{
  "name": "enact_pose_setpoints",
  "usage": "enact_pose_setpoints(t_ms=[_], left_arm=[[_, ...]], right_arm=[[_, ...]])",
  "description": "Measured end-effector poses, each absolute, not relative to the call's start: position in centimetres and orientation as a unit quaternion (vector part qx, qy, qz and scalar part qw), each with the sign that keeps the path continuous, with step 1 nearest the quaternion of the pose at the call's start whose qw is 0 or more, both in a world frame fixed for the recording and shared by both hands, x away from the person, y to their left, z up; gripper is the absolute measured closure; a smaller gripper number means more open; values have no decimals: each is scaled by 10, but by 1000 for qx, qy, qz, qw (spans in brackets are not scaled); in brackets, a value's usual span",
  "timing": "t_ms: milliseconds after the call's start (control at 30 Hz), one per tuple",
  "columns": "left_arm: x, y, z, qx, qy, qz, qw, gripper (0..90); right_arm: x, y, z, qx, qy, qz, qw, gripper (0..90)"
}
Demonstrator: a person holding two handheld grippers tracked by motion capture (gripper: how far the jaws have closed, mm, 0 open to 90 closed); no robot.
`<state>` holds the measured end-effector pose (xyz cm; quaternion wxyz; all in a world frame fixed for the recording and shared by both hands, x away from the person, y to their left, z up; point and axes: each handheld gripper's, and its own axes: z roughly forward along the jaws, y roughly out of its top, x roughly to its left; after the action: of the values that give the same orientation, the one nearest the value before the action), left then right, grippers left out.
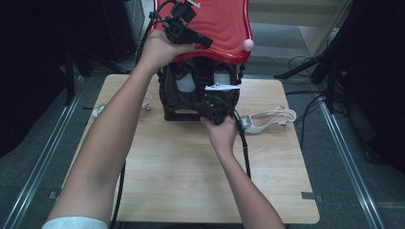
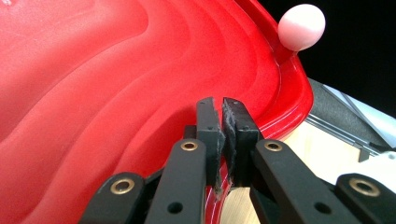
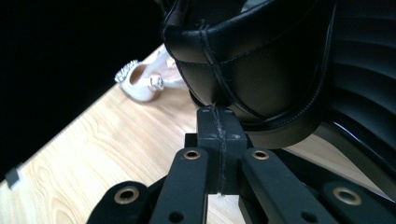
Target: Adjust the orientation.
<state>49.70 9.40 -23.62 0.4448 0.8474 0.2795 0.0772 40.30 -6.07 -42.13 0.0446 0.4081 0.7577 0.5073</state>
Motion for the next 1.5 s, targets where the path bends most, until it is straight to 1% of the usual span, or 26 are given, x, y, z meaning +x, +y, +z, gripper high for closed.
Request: enact_pose_setpoints(t_ms=[67, 333, 433, 533, 633, 733, 800, 867, 967, 1067, 1133, 1200, 1300, 1333, 1400, 1500], left_arm=[[497, 95, -236, 850, 277, 77, 442, 859], [497, 94, -236, 847, 280, 77, 446, 857], [497, 94, -236, 848, 278, 78, 445, 855], [496, 95, -236, 847, 279, 77, 446, 849], [496, 95, -236, 847, 279, 78, 445, 848], [496, 94, -235, 848, 279, 79, 443, 847], [494, 93, -235, 845, 288, 77, 444, 829], [494, 95, -232, 841, 301, 64, 444, 801], [491, 102, -224, 826, 315, 47, 466, 799], [478, 105, -214, 833, 304, 56, 459, 775], [468, 107, -212, 841, 295, 64, 449, 758], [460, 109, -212, 844, 291, 59, 446, 733], [447, 113, -217, 850, 285, 58, 439, 705], [442, 115, -219, 851, 283, 54, 438, 692], [434, 119, -224, 852, 278, 49, 441, 663], [422, 126, -232, 852, 275, 52, 443, 648]], right_arm=[[408, -58, -421, 412, 752, 514, 34, 900], [420, -41, -422, 416, 743, 523, 17, 900], [426, -37, -424, 423, 738, 525, 13, 900], [433, -32, -428, 430, 741, 516, -2, 900], [431, -30, -433, 418, 746, 518, -6, 900], [425, -32, -432, 412, 747, 522, -5, 900], [419, -34, -430, 403, 752, 522, -1, 900], [413, -37, -429, 395, 754, 524, 5, 900], [404, -43, -429, 389, 753, 530, 4, 900], [396, -49, -430, 383, 755, 532, -5, 900], [388, -54, -430, 376, 757, 535, 2, 900], [381, -60, -428, 371, 759, 535, 8, 900], [370, -70, -428, 348, 758, 552, 11, 836], [367, -73, -429, 340, 759, 555, 11, 791], [360, -80, -429, 343, 759, 553, 9, 780], [353, -89, -433, 345, 762, 548, -4, 781]])
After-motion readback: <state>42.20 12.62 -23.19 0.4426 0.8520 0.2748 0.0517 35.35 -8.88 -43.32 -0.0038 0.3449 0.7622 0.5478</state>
